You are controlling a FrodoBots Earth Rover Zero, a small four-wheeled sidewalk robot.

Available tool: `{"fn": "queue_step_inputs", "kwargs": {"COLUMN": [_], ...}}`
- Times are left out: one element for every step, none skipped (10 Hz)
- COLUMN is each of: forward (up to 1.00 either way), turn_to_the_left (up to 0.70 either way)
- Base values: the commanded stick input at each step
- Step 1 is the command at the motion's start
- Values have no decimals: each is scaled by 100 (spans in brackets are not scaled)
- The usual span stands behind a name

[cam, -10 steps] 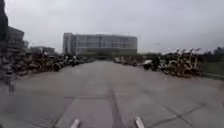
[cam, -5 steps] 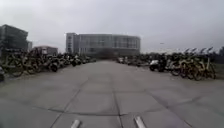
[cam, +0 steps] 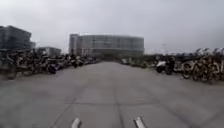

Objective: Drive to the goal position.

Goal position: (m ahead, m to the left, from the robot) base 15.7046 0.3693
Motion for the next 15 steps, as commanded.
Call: {"fn": "queue_step_inputs", "kwargs": {"forward": [100, 100, 100, 100, 100, 100, 100, 100, 100, 100, 100, 100, 100, 100, 100], "turn_to_the_left": [6, 6, 6, 6, 6, 6, 6, 6, 6, 6, 6, 0, -11, -34, -34]}}
